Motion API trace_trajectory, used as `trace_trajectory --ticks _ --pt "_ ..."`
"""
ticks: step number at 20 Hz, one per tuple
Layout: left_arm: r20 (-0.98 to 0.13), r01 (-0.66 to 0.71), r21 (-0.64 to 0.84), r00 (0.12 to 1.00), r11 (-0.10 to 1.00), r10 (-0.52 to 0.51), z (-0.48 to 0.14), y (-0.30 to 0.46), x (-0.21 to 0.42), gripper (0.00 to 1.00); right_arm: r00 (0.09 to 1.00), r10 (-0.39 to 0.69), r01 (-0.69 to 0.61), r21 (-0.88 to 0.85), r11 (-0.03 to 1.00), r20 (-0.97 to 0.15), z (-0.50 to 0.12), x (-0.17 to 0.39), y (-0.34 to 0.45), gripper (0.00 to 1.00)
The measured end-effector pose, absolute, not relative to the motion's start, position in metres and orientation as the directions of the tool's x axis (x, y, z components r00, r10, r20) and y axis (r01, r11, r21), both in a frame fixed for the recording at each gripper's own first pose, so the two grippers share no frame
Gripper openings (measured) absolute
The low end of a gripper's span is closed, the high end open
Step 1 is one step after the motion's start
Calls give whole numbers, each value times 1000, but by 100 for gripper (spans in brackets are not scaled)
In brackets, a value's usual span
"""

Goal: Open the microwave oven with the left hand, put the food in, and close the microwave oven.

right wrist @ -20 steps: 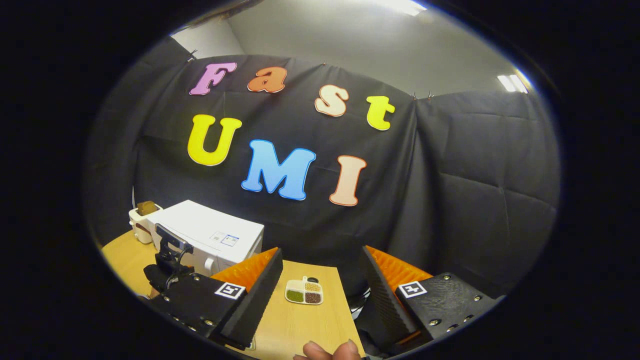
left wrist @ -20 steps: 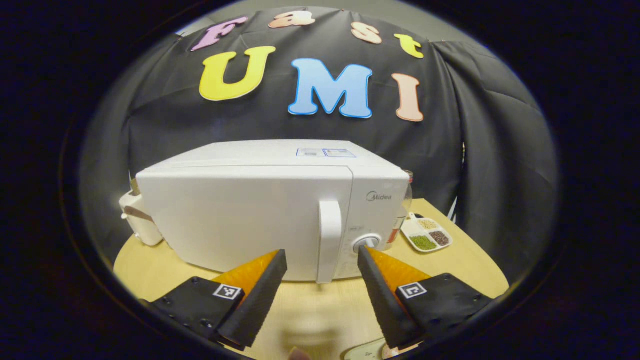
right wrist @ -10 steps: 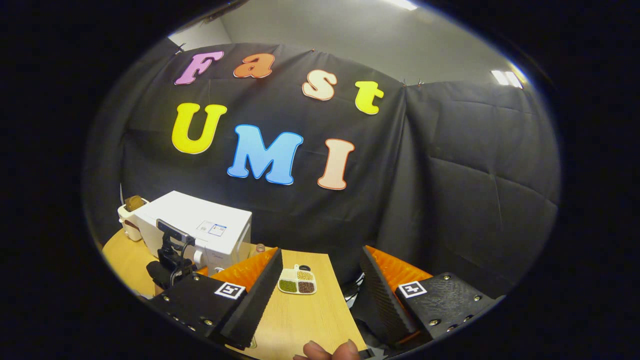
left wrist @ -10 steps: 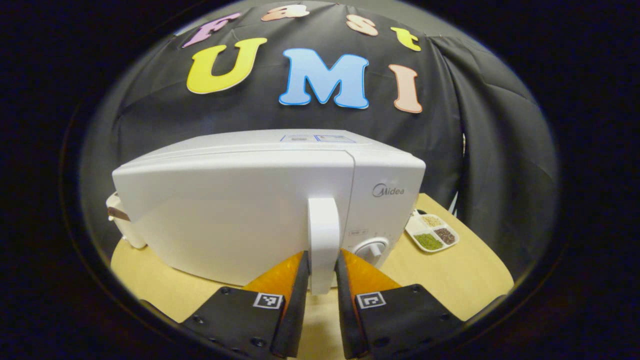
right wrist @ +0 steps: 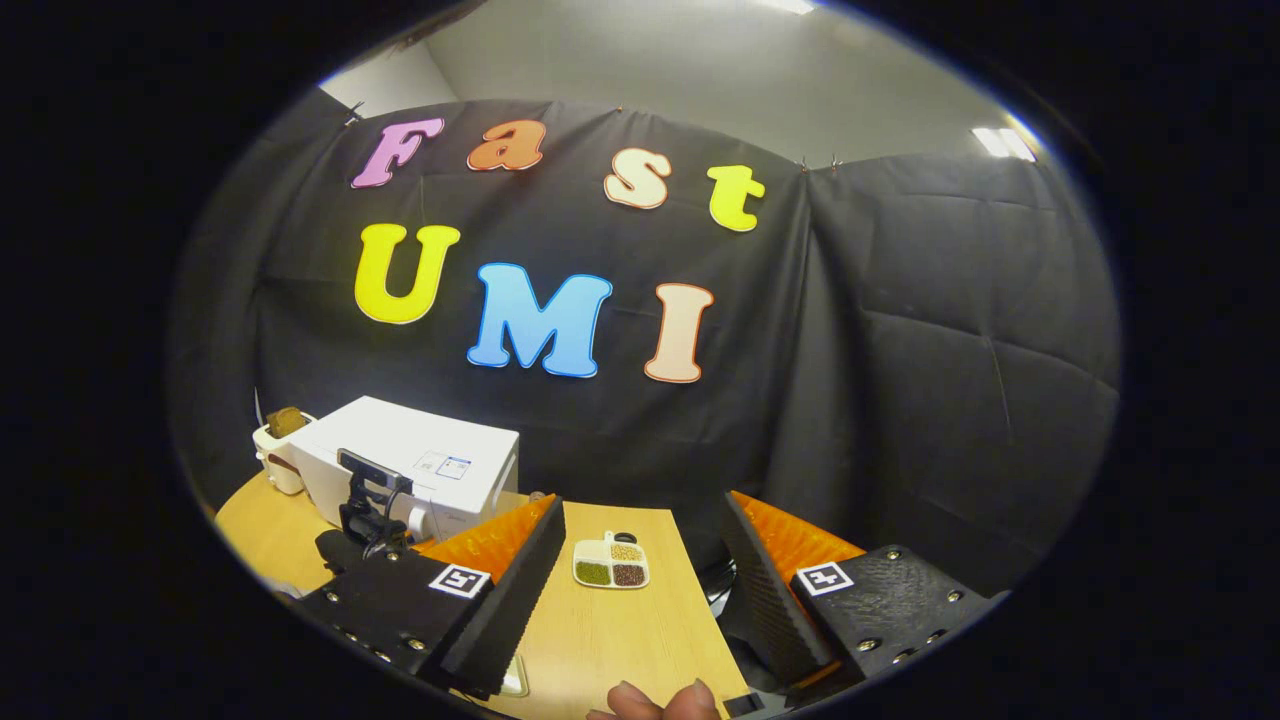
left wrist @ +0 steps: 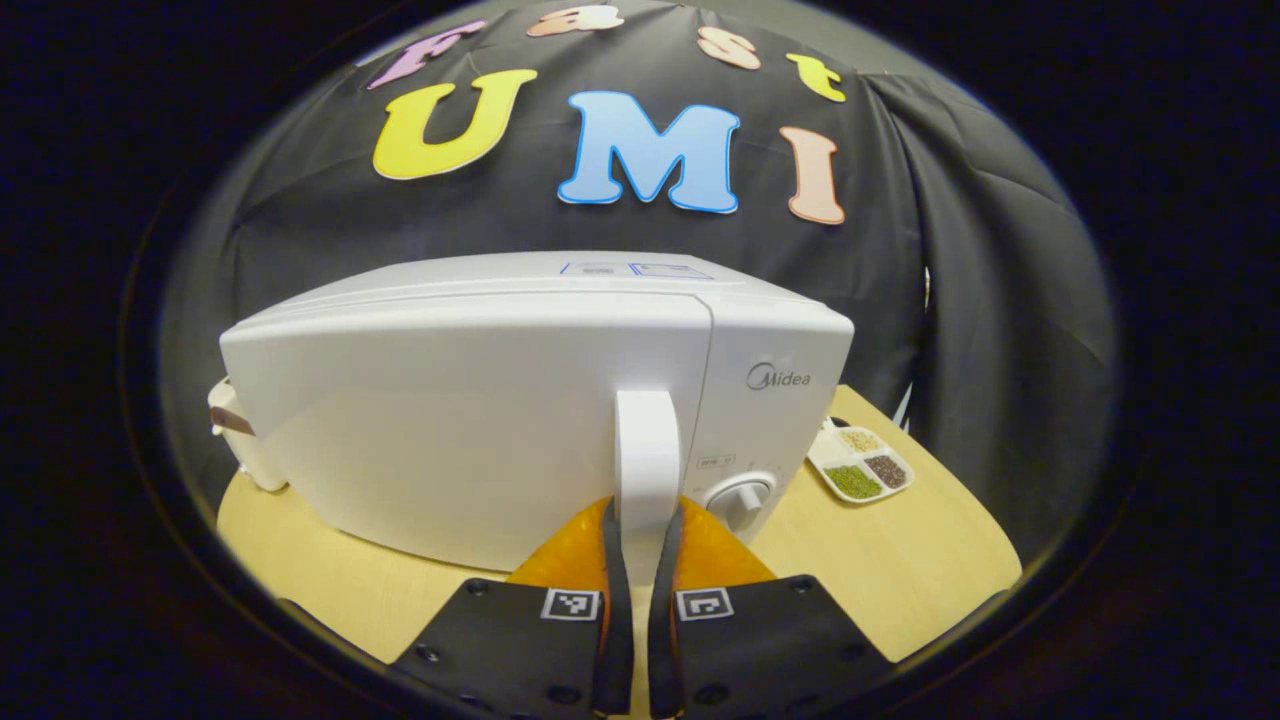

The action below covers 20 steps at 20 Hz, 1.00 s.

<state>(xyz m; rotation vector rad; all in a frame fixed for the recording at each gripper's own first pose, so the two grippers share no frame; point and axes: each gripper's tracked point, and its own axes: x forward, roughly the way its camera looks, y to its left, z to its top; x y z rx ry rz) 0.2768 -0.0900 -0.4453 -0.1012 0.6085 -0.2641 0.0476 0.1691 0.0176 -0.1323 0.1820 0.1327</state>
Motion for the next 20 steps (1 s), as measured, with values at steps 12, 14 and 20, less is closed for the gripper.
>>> trace_trajectory --ticks 12,14,20 --pt "-535 99 -137 830 986 -158 -436 -38 167 14 965 253 -259 -93 961 -71 35 -42 98 95" --pt "-551 25 -111 830 994 -82 -434 -7 128 14 954 292 -297 -75 952 -73 23 -57 97 95" --pt "-625 -120 2 775 993 95 -434 95 50 11 924 371 -371 18 928 -86 2 -83 110 95"
